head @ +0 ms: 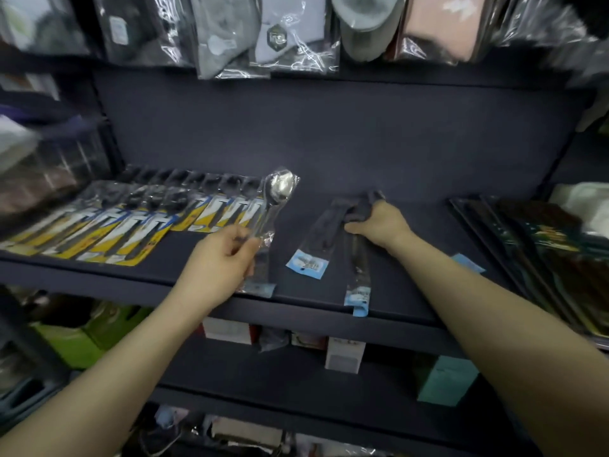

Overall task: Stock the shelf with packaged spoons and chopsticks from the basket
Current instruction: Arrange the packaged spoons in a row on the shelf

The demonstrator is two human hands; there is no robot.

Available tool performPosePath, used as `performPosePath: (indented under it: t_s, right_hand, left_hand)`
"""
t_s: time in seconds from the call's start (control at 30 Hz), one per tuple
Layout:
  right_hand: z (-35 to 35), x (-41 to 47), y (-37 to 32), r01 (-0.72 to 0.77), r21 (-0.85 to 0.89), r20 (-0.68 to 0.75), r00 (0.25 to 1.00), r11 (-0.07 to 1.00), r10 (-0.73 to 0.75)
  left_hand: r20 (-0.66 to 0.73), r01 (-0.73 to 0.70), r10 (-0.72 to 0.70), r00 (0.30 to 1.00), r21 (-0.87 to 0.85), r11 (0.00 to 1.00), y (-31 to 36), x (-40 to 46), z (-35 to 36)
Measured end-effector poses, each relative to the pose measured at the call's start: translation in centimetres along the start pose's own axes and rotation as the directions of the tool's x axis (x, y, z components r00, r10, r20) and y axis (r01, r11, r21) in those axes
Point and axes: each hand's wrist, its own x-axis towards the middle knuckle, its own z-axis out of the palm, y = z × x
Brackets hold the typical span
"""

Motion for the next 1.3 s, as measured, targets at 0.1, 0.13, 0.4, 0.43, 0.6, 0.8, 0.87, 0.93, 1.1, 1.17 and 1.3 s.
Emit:
performPosePath:
  t_s: [0.1, 0.13, 0.4, 0.43, 0.6, 0.8, 0.87, 0.93, 1.1, 1.17, 1.3]
  right_hand:
    - [0.3, 0.4, -0.6, -0.001, 0.079, -0.009, 1.000, 0.997, 0.002]
    - [0.4, 0.4, -0.7, -0.016, 0.107, -0.021, 1.000, 0.994, 0.018]
    - [0.5, -1.0, -7.0, 0.248, 0.307, -0.181, 0.963, 0.919, -0.199]
    - [1.1, -1.3, -8.2, 0.275, 0.353, -0.120, 0.961, 0.894, -0.248]
    - [5.6, -1.8, -12.8, 0.237, 0.332, 0.096, 0.954, 0.913, -0.282]
    - [9.5, -1.1, -16.9, 0.020, 0.494, 0.167, 0.979, 0.869, -0.117]
    - [9.9, -0.8, -17.8, -0.070, 0.527, 0.209, 0.977, 0.847, -0.049]
    - [10.4, -0.3, -18.5, -0.135, 0.557, 0.244, 0.970, 0.820, -0.006]
    - [12.8, 0.9, -19.0, -0.191, 0.569, 0.242, 0.968, 0.799, 0.059]
    - [13.7, 1.1, -19.2, -0.208, 0.591, 0.240, 0.968, 0.779, 0.076]
    - [14.8, 2.1, -19.8, -0.185, 0.589, 0.176, 0.979, 0.787, 0.098]
  left_hand:
    - [-0.018, -0.005, 0.007, 1.000, 0.149, 0.989, -1.2, 0.4, -1.3]
    - [-0.023, 0.012, -0.008, 1.000, 0.172, 0.985, -1.4, 0.6, -1.7]
    - [0.092, 0.332, -0.320, 0.943, -0.325, 0.885, -2.1, 1.6, -6.6]
    - [0.052, 0.281, -0.276, 0.960, -0.184, 0.942, -2.6, 1.8, -7.3]
    - [-0.042, 0.142, -0.135, 0.990, 0.322, 0.936, -4.7, 3.6, -9.4]
    - [0.044, 0.065, -0.098, 0.994, 0.481, 0.874, -6.9, 5.9, -9.5]
    - [0.088, -0.018, -0.044, 0.995, 0.603, 0.797, -7.2, 6.1, -10.0]
    - [0.152, -0.142, 0.051, 0.987, 0.678, 0.721, -7.7, 6.1, -10.6]
    - [0.569, -0.541, 0.222, 0.792, 0.486, 0.686, -11.2, 7.0, -13.4]
    - [0.705, -0.557, 0.138, 0.696, 0.409, 0.723, -12.5, 7.4, -14.5]
    - [0.781, -0.612, 0.090, 0.618, 0.407, 0.679, -13.5, 8.1, -15.1]
